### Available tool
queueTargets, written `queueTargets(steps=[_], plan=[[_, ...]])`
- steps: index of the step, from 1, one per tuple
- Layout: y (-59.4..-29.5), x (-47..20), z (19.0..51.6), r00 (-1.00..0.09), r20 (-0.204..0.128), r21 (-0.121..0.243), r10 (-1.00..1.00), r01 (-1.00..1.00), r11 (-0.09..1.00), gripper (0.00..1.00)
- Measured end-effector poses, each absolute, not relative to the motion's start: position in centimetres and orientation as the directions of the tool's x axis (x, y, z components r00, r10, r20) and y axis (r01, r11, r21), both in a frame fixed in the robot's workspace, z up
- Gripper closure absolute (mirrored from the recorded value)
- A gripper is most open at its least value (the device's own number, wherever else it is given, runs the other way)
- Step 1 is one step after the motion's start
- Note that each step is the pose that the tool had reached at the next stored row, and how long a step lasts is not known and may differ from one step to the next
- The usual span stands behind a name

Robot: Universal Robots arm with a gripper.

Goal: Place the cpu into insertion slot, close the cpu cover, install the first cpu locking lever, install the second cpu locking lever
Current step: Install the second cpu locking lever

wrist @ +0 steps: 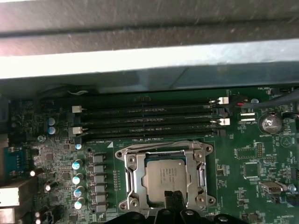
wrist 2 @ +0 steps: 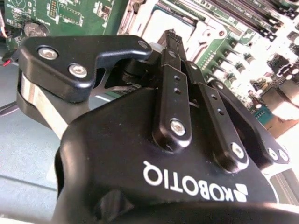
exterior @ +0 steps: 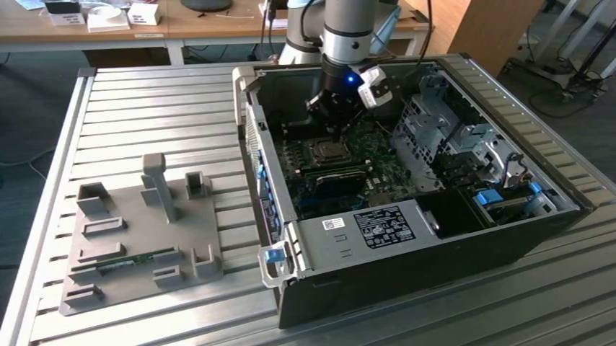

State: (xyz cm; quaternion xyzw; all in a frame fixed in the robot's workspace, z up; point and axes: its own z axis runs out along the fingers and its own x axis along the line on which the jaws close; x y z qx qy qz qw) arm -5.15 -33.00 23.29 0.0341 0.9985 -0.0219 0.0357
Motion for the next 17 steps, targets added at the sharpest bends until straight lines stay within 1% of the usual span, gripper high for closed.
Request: queueTargets(steps=[6,12,17], plan=[[-32.99,-5.14,23.88,-0.995,-0.073,-0.041,0.067,0.07,0.997,0.89],[-33.02,-5.15,24.12,-0.995,-0.072,-0.022,0.068,0.07,0.997,0.89],[-33.06,-5.14,24.15,-0.995,-0.071,-0.021,0.068,0.07,0.997,0.89]])
